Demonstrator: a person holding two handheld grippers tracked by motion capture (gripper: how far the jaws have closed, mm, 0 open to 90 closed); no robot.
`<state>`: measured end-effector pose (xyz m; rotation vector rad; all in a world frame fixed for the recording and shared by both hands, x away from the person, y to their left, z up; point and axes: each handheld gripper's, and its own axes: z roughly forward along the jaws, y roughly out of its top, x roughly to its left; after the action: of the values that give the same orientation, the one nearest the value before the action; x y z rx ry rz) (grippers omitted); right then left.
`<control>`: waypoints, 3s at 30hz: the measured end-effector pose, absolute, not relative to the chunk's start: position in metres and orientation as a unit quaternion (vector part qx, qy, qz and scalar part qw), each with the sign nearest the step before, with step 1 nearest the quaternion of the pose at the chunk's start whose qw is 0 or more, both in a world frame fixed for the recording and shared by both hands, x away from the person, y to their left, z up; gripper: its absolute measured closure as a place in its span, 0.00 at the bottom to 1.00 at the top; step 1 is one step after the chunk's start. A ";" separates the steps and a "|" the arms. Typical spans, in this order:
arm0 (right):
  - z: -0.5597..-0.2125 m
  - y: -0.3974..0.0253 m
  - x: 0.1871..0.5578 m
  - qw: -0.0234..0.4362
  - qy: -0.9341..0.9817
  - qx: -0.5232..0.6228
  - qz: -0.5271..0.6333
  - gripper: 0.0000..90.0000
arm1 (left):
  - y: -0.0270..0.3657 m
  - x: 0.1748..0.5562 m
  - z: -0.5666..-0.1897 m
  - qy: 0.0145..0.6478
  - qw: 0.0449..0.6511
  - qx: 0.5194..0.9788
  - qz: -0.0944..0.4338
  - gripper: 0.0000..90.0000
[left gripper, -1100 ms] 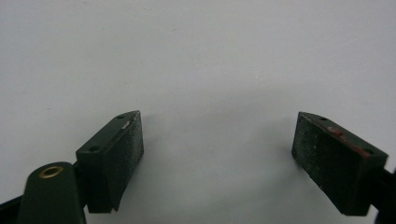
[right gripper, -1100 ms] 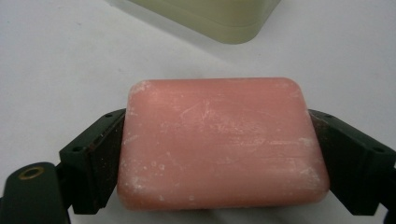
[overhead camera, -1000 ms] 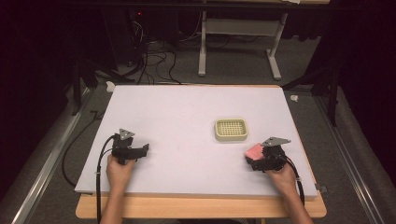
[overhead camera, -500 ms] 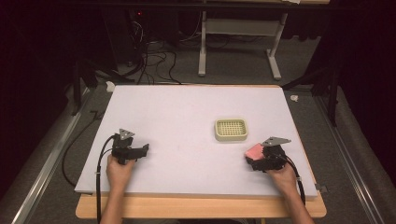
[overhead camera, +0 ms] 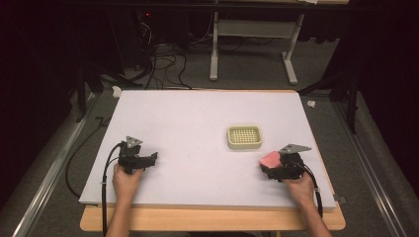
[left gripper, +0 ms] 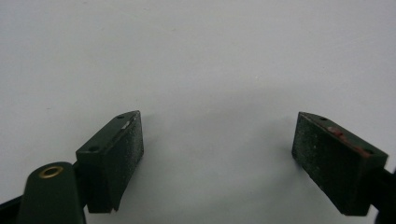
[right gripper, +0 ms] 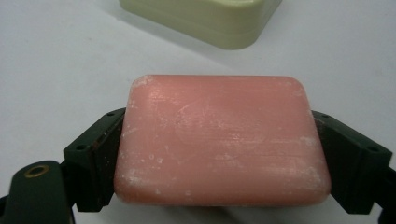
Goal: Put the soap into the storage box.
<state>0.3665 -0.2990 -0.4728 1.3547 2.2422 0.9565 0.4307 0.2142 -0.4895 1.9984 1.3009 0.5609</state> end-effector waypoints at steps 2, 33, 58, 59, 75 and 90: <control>-0.470 -0.300 0.366 0.172 0.786 0.482 0.348 0.15 | 0.214 0.431 -0.489 0.499 0.339 0.768 0.215 0.19; -0.433 -0.283 0.363 0.147 0.767 0.470 0.411 0.15 | 0.214 0.431 -0.489 0.499 0.339 0.768 0.214 0.19; -0.416 -0.262 0.382 0.131 0.767 0.471 0.416 0.15 | 0.214 0.431 -0.489 0.499 0.339 0.768 0.214 0.19; -0.415 -0.261 0.383 0.131 0.768 0.471 0.415 0.15 | 0.214 0.431 -0.489 0.499 0.339 0.768 0.214 0.19; -0.412 -0.248 0.398 0.120 0.765 0.482 0.410 0.15 | 0.214 0.431 -0.489 0.499 0.339 0.768 0.214 0.19; -0.418 -0.236 0.421 0.129 0.757 0.506 0.392 0.15 | 0.214 0.431 -0.489 0.499 0.339 0.768 0.214 0.19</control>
<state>0.4209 -0.2362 -0.4178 1.4717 2.2016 1.1387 0.4308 0.2144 -0.4894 1.9994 1.3003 0.5582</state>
